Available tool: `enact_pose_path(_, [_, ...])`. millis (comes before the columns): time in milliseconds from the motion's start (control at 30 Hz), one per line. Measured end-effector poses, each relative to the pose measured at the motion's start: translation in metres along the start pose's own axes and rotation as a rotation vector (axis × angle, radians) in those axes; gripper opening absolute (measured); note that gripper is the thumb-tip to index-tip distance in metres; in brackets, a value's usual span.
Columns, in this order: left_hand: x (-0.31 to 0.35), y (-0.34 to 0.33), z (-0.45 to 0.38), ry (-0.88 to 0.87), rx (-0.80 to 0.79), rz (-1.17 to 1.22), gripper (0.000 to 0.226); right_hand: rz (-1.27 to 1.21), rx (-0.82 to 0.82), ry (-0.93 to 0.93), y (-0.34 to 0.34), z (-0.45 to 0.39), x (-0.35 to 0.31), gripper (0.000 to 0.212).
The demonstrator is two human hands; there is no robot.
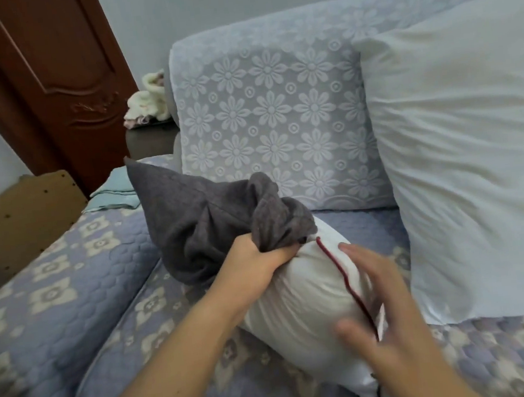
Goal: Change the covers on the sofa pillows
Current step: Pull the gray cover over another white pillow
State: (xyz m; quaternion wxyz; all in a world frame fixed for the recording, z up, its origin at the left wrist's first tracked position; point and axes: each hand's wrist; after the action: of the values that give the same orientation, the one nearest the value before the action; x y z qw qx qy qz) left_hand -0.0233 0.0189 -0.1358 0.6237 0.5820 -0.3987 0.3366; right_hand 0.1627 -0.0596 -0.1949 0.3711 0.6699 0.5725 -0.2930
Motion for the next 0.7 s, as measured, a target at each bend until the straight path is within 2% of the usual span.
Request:
enact_pose_path(67, [0.007, -0.008, -0.005, 0.015, 0.013, -0.024, 0.014, 0.173, 0.030, 0.073, -0.008, 0.005, 0.013, 0.073])
enact_pose_path(133, [0.021, -0.006, -0.004, 0.066, 0.017, 0.007, 0.010, 0.169, 0.158, 0.073, -0.013, -0.007, 0.025, 0.066])
enact_pose_path(200, [0.035, 0.008, 0.000, 0.081, 0.001, 0.138, 0.012, 0.237, 0.229, 0.139, -0.017, -0.029, 0.038, 0.060])
enact_pose_path(267, [0.050, 0.026, 0.007, 0.034, -0.139, 0.345, 0.024, 0.402, 0.214, 0.264, -0.023, -0.053, 0.055, 0.057])
enact_pose_path(300, [0.055, 0.032, 0.008, 0.029, -0.212, 0.388, 0.040, 0.452, 0.186, 0.309, -0.024, -0.064, 0.063, 0.054])
enact_pose_path(333, [0.054, 0.035, 0.005, 0.054, -0.252, 0.375, 0.055, 0.436, 0.165, 0.337, -0.024, -0.075, 0.072, 0.052])
enact_pose_path(367, [0.054, 0.034, 0.000, 0.091, -0.238, 0.354, 0.058, 0.369, 0.141, 0.324, -0.019, -0.083, 0.078, 0.053])
enact_pose_path(400, [0.048, 0.037, 0.000, 0.131, -0.190, 0.357, 0.053, 0.257, 0.107, 0.274, -0.018, -0.088, 0.081, 0.056])
enact_pose_path(467, [0.037, 0.042, -0.004, 0.231, -0.086, 0.403, 0.041, 0.130, 0.151, 0.228, -0.010, -0.098, 0.074, 0.057])
enact_pose_path(567, [0.039, 0.051, 0.003, 0.204, -0.101, 0.506, 0.036, 0.068, 0.274, 0.298, -0.006, -0.112, 0.060, 0.047])
enact_pose_path(633, [0.044, 0.048, 0.011, 0.155, -0.113, 0.415, 0.034, 0.022, 0.300, 0.336, -0.011, -0.112, 0.056, 0.040])
enact_pose_path(700, [0.041, 0.039, 0.014, 0.168, -0.092, 0.253, 0.039, -0.017, 0.258, 0.326, -0.020, -0.104, 0.054, 0.037])
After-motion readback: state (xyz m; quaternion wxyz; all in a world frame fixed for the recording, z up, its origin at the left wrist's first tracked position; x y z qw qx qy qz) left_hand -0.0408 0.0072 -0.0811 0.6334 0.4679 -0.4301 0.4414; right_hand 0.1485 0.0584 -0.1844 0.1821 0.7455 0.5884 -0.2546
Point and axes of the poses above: each hand's wrist, its own z-axis away from the middle knuckle, its own y-axis out of the back of the hand, x = y × z, and after that the axes turned 13 degrees about -z, right-handed
